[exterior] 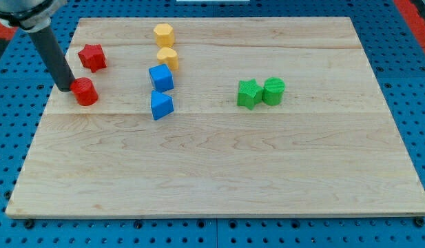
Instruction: Push green circle towards center left
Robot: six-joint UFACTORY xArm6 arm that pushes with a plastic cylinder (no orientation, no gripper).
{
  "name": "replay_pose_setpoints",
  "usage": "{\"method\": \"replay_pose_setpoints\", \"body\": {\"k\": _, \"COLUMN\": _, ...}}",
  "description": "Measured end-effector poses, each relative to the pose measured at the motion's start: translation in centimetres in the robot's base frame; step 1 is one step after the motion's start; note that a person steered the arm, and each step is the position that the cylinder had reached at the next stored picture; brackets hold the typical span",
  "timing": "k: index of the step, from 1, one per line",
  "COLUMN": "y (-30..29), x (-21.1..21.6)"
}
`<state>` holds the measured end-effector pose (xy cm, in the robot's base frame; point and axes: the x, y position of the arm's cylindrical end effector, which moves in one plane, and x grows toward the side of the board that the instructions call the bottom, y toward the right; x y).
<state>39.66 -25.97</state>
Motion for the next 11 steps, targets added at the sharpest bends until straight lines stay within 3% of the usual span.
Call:
{"method": "replay_pose_setpoints", "body": {"k": 1, "y": 0.5, "x": 5.8}}
{"method": "replay_pose_setpoints", "body": {"k": 2, "y": 11.3, "x": 10.9}}
{"method": "replay_pose_setpoints", "body": {"k": 3, "y": 26.5, "x": 11.6}}
{"method": "replay_pose_setpoints", "body": {"k": 4, "y": 39.7, "x": 4.2}}
{"method": "replay_pose_setpoints", "body": {"k": 5, "y": 42.4, "x": -2.6}}
{"method": "replay_pose_setpoints", "body": {"k": 7, "y": 32.6, "x": 1.6}}
{"method": "replay_pose_setpoints", "body": {"k": 8, "y": 32.2, "x": 4.4}}
{"method": "replay_pose_setpoints", "body": {"k": 10, "y": 38.9, "x": 8.3}}
{"method": "replay_pose_setpoints", "body": {"k": 11, "y": 33.7, "x": 10.1}}
